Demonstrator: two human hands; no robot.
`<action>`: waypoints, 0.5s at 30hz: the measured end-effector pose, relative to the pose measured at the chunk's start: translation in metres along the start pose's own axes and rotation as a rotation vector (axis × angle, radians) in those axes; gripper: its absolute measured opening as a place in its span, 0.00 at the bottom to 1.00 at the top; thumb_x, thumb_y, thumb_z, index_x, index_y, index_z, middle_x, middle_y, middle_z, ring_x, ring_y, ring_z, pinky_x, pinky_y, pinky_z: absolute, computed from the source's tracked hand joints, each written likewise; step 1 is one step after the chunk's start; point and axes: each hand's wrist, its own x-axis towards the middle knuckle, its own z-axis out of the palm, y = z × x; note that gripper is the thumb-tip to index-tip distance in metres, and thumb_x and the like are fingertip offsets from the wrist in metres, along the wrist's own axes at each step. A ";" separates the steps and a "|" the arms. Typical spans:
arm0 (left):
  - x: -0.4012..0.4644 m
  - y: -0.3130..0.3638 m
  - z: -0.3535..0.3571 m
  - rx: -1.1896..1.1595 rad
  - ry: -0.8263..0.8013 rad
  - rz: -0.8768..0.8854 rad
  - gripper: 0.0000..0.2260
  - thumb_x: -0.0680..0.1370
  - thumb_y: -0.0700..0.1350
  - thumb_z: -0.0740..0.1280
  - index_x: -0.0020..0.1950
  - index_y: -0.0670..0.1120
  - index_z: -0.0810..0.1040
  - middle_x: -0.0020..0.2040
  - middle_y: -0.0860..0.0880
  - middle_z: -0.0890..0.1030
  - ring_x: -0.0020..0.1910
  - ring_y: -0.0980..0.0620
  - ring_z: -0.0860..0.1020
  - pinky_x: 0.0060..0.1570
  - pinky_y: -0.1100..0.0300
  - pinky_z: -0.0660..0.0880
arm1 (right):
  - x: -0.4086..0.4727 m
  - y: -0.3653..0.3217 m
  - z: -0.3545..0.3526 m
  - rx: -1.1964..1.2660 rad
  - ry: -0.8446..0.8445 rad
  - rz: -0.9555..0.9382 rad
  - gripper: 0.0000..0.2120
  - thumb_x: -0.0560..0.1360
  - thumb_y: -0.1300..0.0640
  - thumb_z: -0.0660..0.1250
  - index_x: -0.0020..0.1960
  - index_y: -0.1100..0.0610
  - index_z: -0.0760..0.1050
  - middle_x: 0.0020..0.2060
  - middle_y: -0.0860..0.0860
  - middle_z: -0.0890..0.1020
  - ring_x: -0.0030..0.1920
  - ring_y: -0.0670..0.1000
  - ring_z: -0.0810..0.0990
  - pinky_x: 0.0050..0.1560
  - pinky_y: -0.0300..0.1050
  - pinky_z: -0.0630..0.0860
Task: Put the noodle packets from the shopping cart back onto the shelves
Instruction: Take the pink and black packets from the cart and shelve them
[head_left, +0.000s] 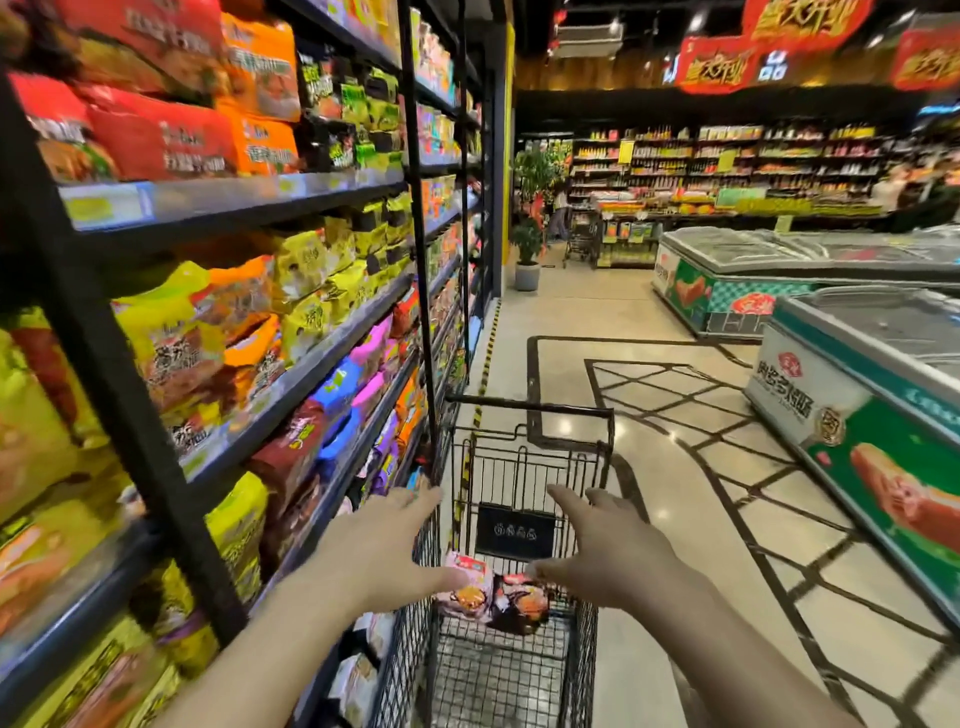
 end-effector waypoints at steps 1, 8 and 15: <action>0.013 -0.002 0.004 -0.005 -0.014 -0.001 0.48 0.69 0.78 0.62 0.82 0.61 0.47 0.82 0.56 0.56 0.80 0.53 0.58 0.73 0.49 0.64 | 0.014 0.003 0.002 -0.002 -0.012 0.007 0.48 0.72 0.30 0.69 0.82 0.40 0.47 0.82 0.52 0.55 0.82 0.57 0.53 0.77 0.57 0.62; 0.113 -0.033 0.047 -0.013 -0.144 -0.032 0.49 0.66 0.79 0.61 0.81 0.63 0.47 0.81 0.54 0.59 0.78 0.48 0.63 0.73 0.43 0.66 | 0.105 0.012 0.027 0.005 -0.097 0.068 0.48 0.72 0.30 0.69 0.82 0.40 0.47 0.82 0.54 0.56 0.81 0.58 0.55 0.76 0.58 0.64; 0.210 -0.054 0.099 0.033 -0.237 0.084 0.47 0.71 0.76 0.62 0.82 0.59 0.47 0.82 0.52 0.57 0.80 0.50 0.58 0.75 0.44 0.62 | 0.186 0.017 0.066 0.051 -0.145 0.198 0.47 0.72 0.31 0.70 0.82 0.40 0.48 0.81 0.54 0.58 0.80 0.59 0.57 0.75 0.58 0.65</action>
